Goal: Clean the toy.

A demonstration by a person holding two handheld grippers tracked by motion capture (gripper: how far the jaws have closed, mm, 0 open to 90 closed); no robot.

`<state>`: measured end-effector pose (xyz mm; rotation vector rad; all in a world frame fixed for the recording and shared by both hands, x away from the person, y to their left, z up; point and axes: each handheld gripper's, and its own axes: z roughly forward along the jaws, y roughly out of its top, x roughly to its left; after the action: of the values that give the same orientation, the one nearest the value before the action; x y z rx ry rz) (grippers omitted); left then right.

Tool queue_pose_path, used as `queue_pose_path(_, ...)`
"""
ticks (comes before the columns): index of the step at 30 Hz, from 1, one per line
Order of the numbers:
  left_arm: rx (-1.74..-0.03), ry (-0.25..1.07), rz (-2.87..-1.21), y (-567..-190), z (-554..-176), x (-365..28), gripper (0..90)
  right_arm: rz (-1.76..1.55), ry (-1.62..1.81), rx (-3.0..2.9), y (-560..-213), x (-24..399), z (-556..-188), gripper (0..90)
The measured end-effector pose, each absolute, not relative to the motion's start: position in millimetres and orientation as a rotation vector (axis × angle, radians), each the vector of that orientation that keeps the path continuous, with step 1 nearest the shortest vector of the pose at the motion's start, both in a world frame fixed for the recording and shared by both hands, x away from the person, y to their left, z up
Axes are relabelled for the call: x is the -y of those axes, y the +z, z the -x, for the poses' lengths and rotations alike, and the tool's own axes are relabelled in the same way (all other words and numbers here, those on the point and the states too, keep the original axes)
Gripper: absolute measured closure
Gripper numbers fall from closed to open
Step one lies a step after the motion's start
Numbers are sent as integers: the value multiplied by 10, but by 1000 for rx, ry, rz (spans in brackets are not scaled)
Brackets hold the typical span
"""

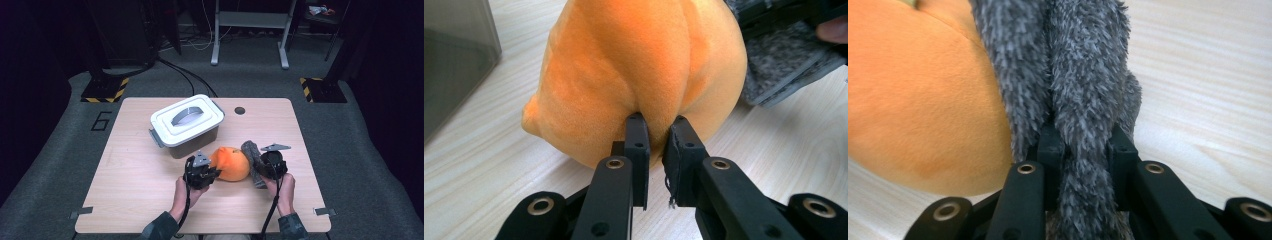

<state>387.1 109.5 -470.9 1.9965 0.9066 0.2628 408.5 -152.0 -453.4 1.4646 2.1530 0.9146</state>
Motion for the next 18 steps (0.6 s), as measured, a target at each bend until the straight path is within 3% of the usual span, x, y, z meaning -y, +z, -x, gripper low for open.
queue_pose_path(11, -901, 260, -2000, -4706, -3864, -1088, 811, -1200, 1082, -2178, -4008, 1152, -3809, 745)
queue_pose_path(18, -899, 265, -2005, -4708, -3871, -1098, 811, -1177, 993, -2216, -4090, 924, -3865, 746)
